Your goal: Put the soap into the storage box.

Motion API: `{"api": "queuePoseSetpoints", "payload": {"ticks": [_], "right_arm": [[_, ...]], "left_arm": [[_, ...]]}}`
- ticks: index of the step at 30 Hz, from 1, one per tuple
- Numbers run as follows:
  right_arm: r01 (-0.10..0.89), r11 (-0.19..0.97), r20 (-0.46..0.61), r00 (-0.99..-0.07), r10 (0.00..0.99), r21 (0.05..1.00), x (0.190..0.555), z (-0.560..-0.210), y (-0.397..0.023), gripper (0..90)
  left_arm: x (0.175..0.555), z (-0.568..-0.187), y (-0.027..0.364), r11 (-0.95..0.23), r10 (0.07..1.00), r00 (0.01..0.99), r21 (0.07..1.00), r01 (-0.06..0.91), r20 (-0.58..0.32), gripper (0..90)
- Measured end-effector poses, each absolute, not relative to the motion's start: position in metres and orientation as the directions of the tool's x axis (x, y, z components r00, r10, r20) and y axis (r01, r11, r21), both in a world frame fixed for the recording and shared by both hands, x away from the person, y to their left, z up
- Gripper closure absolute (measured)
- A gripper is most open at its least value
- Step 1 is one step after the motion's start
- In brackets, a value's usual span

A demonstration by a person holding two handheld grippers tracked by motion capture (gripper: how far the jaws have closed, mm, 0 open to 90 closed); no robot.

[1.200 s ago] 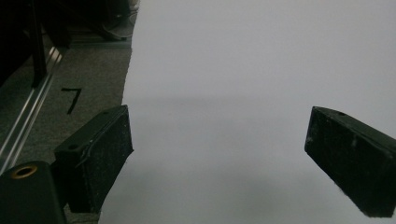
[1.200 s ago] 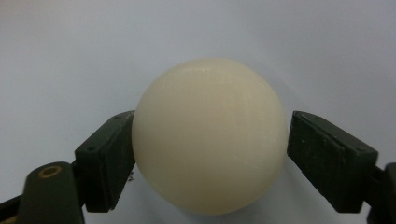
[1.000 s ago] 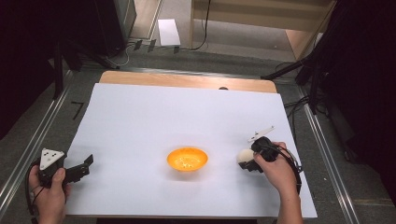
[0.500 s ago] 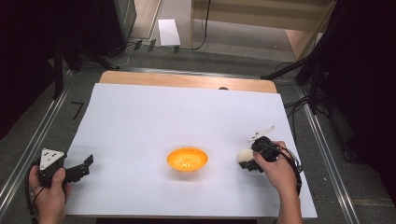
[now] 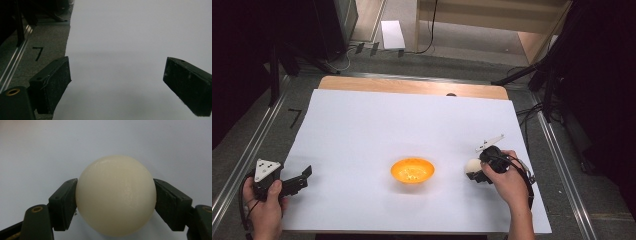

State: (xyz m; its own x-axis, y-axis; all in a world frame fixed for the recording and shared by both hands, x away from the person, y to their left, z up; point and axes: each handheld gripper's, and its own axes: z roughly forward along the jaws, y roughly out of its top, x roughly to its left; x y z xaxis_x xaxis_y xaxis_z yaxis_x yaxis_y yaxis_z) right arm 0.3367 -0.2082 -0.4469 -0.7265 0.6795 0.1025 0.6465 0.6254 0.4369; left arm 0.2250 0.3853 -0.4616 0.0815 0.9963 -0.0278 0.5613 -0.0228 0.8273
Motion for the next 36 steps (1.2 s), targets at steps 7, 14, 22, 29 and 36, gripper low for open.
{"api": "queuePoseSetpoints", "payload": {"ticks": [7,14,22,29,36], "right_arm": [[0.635,0.624,0.107,-0.735,0.670,0.454,0.335,-0.442,-0.204,24.9],[0.626,0.625,0.111,-0.743,0.661,0.467,0.335,-0.435,-0.202,24.9],[0.598,0.625,0.099,-0.757,0.645,0.502,0.333,-0.417,-0.200,24.9],[0.587,0.644,0.095,-0.771,0.630,0.492,0.332,-0.413,-0.187,25.0],[0.560,0.662,0.095,-0.794,0.600,0.498,0.333,-0.405,-0.170,25.0]], "left_arm": [[0.224,-0.461,0.385,-0.024,0.996,0.081,0.829,0.558,-0.025,8.1],[0.224,-0.462,0.385,-0.020,0.997,0.077,0.833,0.553,-0.028,8.0],[0.224,-0.462,0.386,-0.019,0.996,0.080,0.835,0.550,-0.030,8.1],[0.223,-0.461,0.387,-0.016,0.996,0.084,0.835,0.550,-0.036,8.1],[0.223,-0.461,0.387,-0.016,0.996,0.085,0.835,0.550,-0.036,8.1]]}}
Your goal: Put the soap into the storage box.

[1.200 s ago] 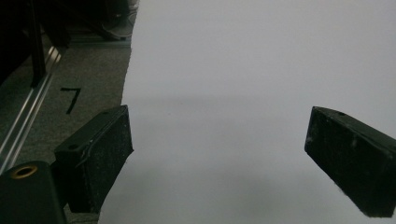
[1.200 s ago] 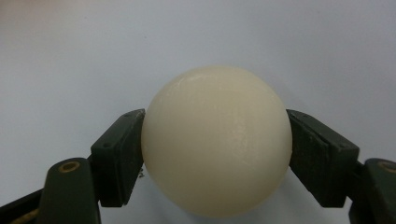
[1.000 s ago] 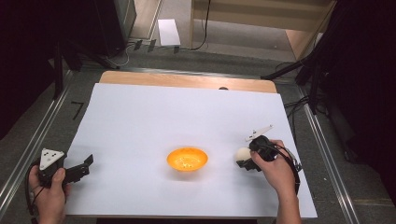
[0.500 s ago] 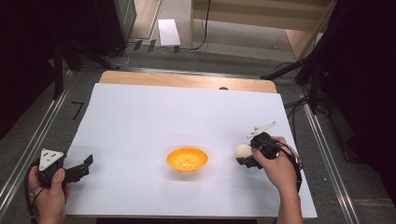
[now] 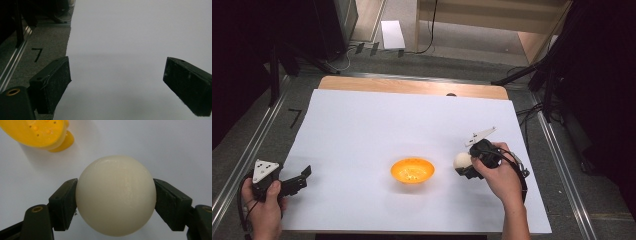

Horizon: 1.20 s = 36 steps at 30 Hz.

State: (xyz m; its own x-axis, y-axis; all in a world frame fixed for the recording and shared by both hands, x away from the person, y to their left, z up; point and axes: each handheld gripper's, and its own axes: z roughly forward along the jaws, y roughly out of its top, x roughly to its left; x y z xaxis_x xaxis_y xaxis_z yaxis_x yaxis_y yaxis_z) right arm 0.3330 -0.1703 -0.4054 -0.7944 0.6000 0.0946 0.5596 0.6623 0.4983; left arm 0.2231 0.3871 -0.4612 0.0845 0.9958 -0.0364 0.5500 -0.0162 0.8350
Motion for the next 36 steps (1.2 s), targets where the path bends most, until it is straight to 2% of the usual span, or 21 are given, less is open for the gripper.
{"api": "queuePoseSetpoints", "payload": {"ticks": [36], "right_arm": [[0.435,0.743,0.074,-0.882,0.466,0.509,0.334,-0.386,-0.095,25.0]], "left_arm": [[0.223,-0.461,0.387,-0.009,0.995,0.084,0.834,0.551,-0.044,8.1]]}}
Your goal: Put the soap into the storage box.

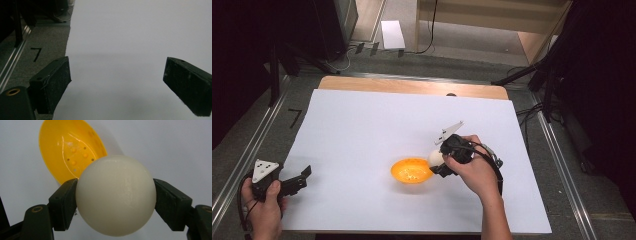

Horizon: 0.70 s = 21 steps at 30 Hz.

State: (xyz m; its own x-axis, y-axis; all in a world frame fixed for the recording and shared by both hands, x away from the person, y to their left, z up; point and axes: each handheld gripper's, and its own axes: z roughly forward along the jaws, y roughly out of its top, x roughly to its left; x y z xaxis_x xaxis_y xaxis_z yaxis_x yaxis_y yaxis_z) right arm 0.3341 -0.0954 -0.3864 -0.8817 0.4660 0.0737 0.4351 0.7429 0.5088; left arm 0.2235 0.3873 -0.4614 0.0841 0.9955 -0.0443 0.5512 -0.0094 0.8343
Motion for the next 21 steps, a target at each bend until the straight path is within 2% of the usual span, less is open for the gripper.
{"api": "queuePoseSetpoints", "payload": {"ticks": [21], "right_arm": [[0.369,0.777,0.069,-0.918,0.391,0.510,0.330,-0.388,-0.052,25.0]], "left_arm": [[0.224,-0.461,0.388,-0.006,0.995,0.084,0.834,0.551,-0.048,8.1]]}}
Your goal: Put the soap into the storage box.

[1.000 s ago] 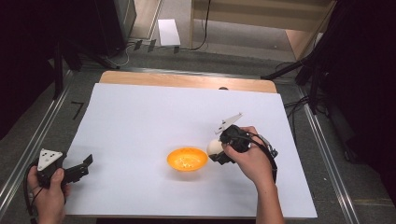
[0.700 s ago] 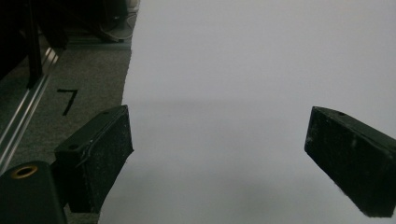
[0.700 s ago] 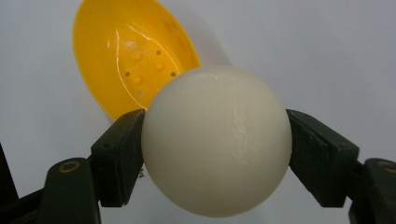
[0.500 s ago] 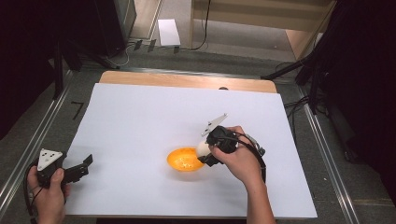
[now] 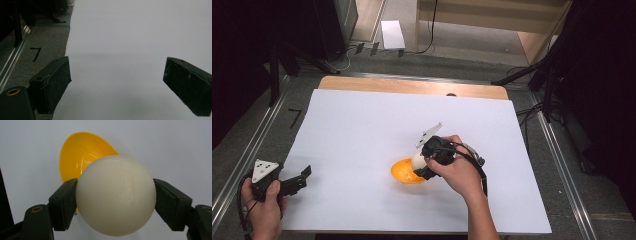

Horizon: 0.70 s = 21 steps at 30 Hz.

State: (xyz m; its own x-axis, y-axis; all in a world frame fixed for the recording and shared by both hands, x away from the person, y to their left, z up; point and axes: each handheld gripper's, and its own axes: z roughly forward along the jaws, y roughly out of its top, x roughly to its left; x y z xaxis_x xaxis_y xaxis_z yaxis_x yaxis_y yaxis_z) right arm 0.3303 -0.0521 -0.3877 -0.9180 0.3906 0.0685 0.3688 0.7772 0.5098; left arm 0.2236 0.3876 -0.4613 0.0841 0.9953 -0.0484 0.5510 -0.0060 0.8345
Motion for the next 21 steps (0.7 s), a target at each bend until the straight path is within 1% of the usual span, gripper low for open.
{"api": "queuePoseSetpoints", "payload": {"ticks": [11,21], "right_arm": [[0.347,0.792,0.065,-0.929,0.365,0.503,0.328,-0.392,-0.040,25.0],[0.350,0.801,0.069,-0.929,0.365,0.486,0.327,-0.397,-0.036,24.9]], "left_arm": [[0.224,-0.461,0.388,-0.005,0.995,0.084,0.834,0.551,-0.049,8.1],[0.224,-0.461,0.388,-0.006,0.995,0.084,0.834,0.551,-0.049,8.1]]}}
